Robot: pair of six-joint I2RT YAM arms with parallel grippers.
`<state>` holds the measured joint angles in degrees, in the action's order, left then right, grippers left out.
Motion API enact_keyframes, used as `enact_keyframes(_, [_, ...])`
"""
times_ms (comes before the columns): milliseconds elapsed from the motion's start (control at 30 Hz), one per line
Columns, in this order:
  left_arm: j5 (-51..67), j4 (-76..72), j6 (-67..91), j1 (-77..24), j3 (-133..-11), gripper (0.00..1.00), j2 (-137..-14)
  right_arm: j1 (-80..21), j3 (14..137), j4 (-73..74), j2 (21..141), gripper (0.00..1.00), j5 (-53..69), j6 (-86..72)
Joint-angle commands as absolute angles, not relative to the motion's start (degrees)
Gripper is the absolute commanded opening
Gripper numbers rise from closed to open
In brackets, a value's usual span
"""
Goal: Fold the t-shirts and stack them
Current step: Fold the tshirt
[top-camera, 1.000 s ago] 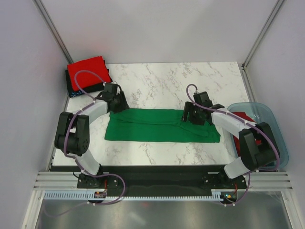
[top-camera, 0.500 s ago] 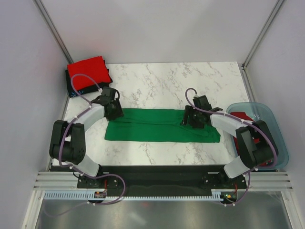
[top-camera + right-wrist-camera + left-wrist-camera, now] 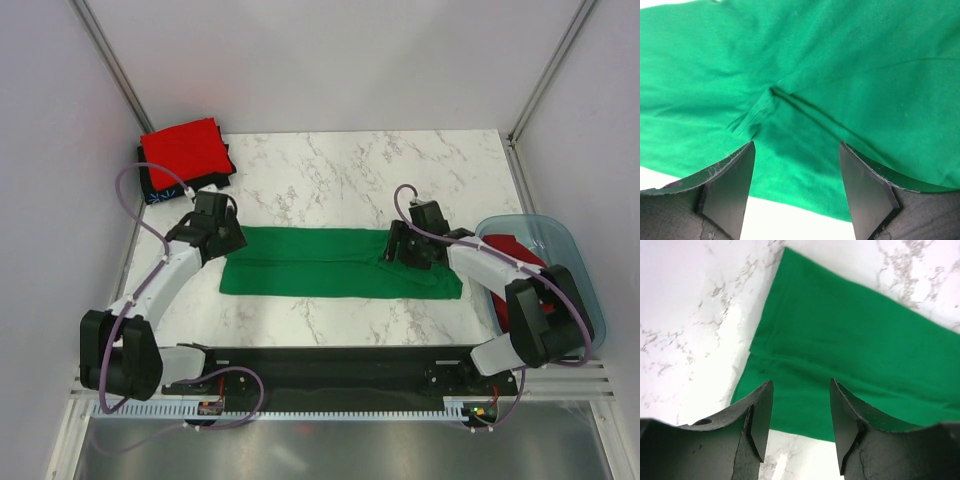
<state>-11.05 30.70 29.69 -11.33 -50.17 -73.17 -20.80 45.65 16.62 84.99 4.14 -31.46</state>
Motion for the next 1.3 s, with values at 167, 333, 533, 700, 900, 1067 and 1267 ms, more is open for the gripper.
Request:
enact_keyframes(167, [2.01,20.48,28.31,-13.7,-51.23,0.56,-82.58,-20.83,47.11,22.05,75.94,0.77,2.21,-33.49])
enact_keyframes(333, [1.93,20.65,26.98,-17.22,-55.54,0.54,-90.78,-20.74,46.76,27.06,77.95,0.77,-4.82,-36.72])
enact_keyframes(533, [2.72,21.62,26.63,-17.49,-57.04,0.53,-96.94,-20.74,44.73,27.25,84.89,0.78,-7.47,-39.55])
enact_keyframes(700, [3.78,24.16,27.59,-18.8,-55.99,0.5,-97.56,-19.69,50.87,25.93,95.34,0.78,-8.78,-36.22])
enact_keyframes(900, [8.34,24.43,30.23,-22.06,-48.17,0.5,-92.99,-17.05,69.93,30.58,114.32,0.78,-5.81,-30.07])
enact_keyframes(1067, [12.38,23.65,36.02,-27.15,-40.79,0.5,-85.89,-17.22,89.07,34.98,128.99,0.78,2.87,-29.09])
enact_keyframes(1267, [20.99,13.48,48.41,-37.16,-33.67,0.5,-80.95,-19.24,110.78,35.77,141.65,0.79,12.91,-28.74])
